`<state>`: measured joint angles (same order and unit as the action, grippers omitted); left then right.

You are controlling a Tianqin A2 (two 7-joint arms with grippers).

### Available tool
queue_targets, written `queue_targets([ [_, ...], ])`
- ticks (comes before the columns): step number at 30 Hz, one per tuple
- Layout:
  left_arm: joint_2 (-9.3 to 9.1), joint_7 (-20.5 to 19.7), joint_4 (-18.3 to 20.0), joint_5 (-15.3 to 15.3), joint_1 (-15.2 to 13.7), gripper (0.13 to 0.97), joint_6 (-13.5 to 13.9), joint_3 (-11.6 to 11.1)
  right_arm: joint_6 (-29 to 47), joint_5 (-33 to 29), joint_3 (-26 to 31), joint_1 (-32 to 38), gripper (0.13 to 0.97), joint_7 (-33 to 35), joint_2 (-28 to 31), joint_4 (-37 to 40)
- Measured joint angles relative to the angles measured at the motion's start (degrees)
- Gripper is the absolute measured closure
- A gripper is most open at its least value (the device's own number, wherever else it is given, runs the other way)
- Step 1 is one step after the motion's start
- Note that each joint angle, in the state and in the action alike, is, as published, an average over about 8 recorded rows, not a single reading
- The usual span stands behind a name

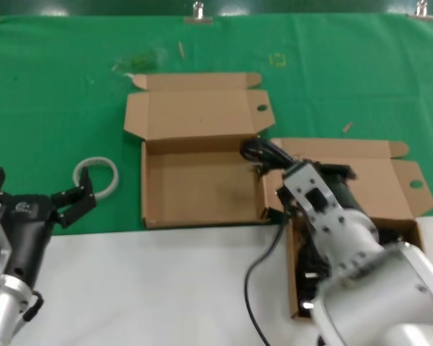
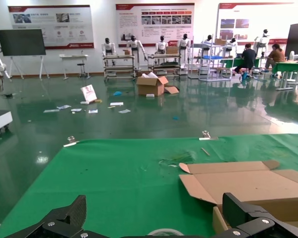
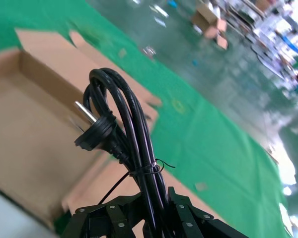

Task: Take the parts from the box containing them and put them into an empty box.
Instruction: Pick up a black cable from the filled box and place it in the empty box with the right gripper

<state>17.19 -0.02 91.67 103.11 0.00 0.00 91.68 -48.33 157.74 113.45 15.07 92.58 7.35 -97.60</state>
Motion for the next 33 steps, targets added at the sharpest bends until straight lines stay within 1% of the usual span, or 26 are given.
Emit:
queue_targets([
  [10, 0.0, 0.0, 0.0, 0.0, 0.0, 0.132, 0.0, 0.0, 10.0, 0.0, 12.3, 12.3, 0.914, -9.3, 0.2, 16.1],
  [16, 0.0, 0.0, 0.0, 0.0, 0.0, 0.132, 0.0, 0.0, 14.9, 0.0, 18.4, 17.3, 0.914, -15.1, 0.4, 23.5],
  [23, 0.0, 0.0, 0.0, 0.0, 0.0, 0.132, 0.0, 0.0, 17.6, 0.0, 20.2, 18.7, 0.914, -18.9, 0.6, 26.7],
  [27, 0.0, 0.0, 0.0, 0.0, 0.0, 0.132, 0.0, 0.0, 18.0, 0.0, 20.2, 18.8, 0.914, -19.5, 0.6, 26.9],
  [33, 0.0, 0.0, 0.0, 0.0, 0.0, 0.132, 0.0, 0.0, 18.1, 0.0, 20.2, 18.8, 0.892, -19.6, 0.6, 27.0],
])
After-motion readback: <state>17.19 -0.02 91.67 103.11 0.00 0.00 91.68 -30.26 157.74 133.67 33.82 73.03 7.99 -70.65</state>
